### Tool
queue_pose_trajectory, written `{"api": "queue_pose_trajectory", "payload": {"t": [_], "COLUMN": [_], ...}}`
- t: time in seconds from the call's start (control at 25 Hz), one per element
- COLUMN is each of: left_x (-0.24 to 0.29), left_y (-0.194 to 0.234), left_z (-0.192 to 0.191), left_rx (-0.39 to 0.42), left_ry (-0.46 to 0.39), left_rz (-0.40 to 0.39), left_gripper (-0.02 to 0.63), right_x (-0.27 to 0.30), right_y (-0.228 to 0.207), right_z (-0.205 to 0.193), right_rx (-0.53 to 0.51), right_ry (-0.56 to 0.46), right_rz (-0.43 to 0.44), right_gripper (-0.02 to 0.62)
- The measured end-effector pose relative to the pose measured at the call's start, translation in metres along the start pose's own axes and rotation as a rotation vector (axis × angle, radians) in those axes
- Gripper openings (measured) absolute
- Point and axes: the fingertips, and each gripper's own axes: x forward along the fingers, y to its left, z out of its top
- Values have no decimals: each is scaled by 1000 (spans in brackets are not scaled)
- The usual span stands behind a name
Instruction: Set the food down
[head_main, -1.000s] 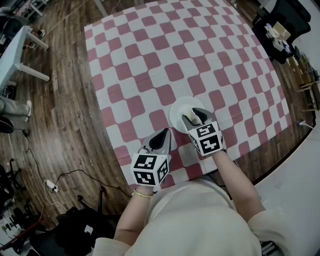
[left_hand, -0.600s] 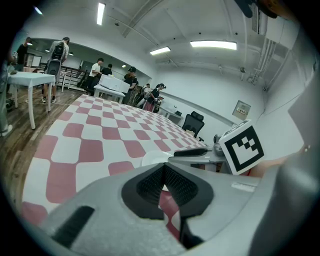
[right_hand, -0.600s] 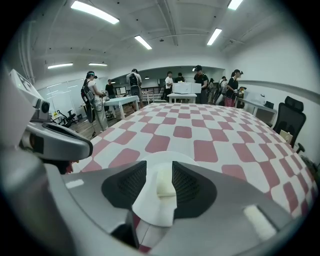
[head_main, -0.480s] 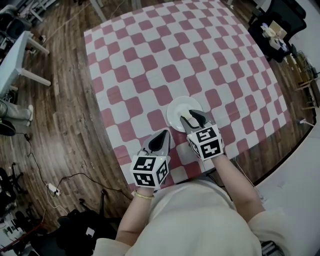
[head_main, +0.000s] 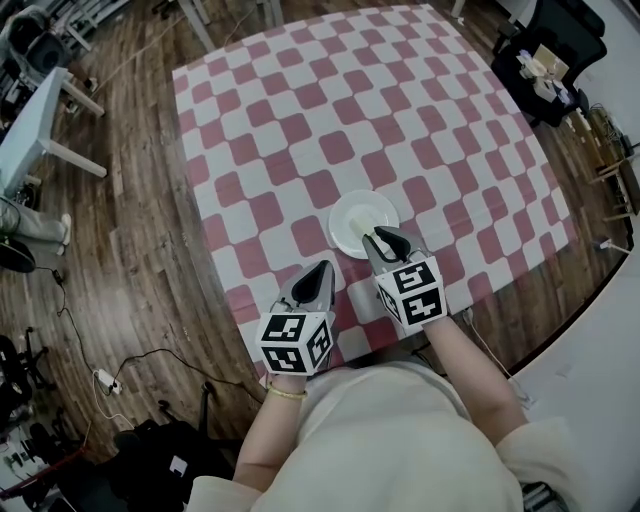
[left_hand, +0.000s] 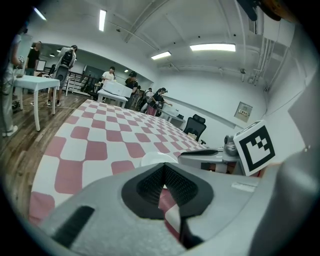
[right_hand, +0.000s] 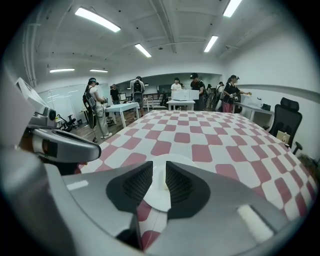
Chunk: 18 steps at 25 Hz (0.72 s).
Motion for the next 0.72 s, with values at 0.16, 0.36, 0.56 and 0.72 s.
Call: {"api": "queue_pose_trajectory", "payload": {"t": [0.16,0.36,0.56,0.72], "left_x": [-8,-16,-24,-31], "left_y": [-9,-22,-38,-51], "left_z": [-5,-9,-12,-19], "left_rx": [0,5,12,22], "left_ry": [-7,-18,-30,-32], "left_rz": [5,8,5,2], "left_gripper": [1,0,0,0], "right_x": [-15,-34,-55,-71], "right_y": [2,2,5,6], "right_z": [1,2,-2,-5], "right_rx": [2,8,17,19], "right_ry": [-25,-54,-80,-101], "right_rz": [-2,-5,-2,-4], "right_gripper": [72,48,39,32]}}
